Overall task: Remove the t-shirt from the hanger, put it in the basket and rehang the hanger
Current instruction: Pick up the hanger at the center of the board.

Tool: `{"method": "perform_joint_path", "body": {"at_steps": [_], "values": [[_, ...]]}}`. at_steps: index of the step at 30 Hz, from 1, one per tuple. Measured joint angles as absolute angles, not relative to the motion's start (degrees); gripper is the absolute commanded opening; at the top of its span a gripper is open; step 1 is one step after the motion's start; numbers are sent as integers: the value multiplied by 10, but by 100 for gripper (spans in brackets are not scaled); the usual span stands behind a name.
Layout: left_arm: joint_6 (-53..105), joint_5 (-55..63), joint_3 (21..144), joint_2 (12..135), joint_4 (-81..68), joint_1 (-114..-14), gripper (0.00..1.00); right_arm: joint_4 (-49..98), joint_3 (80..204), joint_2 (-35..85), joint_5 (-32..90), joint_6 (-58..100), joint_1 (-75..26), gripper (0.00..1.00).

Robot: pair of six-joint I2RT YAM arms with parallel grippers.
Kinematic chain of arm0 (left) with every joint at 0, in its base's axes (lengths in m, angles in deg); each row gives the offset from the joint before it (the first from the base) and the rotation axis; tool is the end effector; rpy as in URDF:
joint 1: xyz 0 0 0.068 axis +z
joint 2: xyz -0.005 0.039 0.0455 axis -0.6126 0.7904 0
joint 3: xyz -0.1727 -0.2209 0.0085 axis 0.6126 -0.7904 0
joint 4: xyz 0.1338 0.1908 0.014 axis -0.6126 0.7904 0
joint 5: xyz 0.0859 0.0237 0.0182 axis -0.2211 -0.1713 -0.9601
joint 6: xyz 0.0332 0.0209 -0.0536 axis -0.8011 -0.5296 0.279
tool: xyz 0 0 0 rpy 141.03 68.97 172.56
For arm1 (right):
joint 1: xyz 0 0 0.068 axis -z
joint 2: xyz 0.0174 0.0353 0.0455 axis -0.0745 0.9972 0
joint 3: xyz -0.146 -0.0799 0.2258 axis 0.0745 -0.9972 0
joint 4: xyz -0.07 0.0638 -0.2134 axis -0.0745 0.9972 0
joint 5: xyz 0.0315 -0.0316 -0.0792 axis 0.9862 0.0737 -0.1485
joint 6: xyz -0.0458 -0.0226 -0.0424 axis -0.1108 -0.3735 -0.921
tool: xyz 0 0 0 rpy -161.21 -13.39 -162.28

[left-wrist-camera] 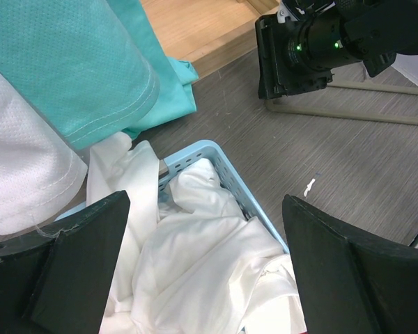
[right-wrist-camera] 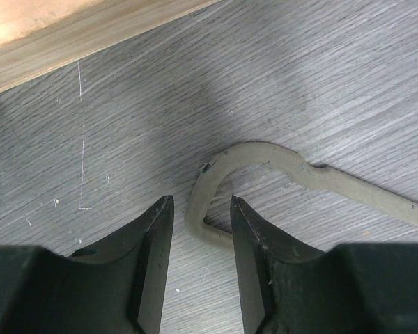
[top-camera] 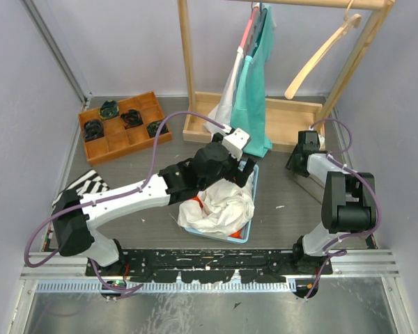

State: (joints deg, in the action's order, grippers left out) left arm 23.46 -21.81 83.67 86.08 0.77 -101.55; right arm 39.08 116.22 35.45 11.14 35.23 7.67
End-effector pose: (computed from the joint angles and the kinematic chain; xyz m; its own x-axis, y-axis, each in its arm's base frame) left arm 0.1690 -0.3069 0.3486 -0.2550 0.1928 -0.9475 0.6977 0.7152 -0.0423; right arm 0.2954 -0.0268 0.1816 -0.7233 0.3990 -0.5635 0.4466 0.8928 0.0589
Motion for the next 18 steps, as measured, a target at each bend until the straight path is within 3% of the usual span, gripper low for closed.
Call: {"method": "perform_joint_path", "body": {"at_steps": [18], "values": [[235, -218, 827, 860, 5, -1009, 98, 377, 1162, 378, 99, 352, 70, 32]]}}
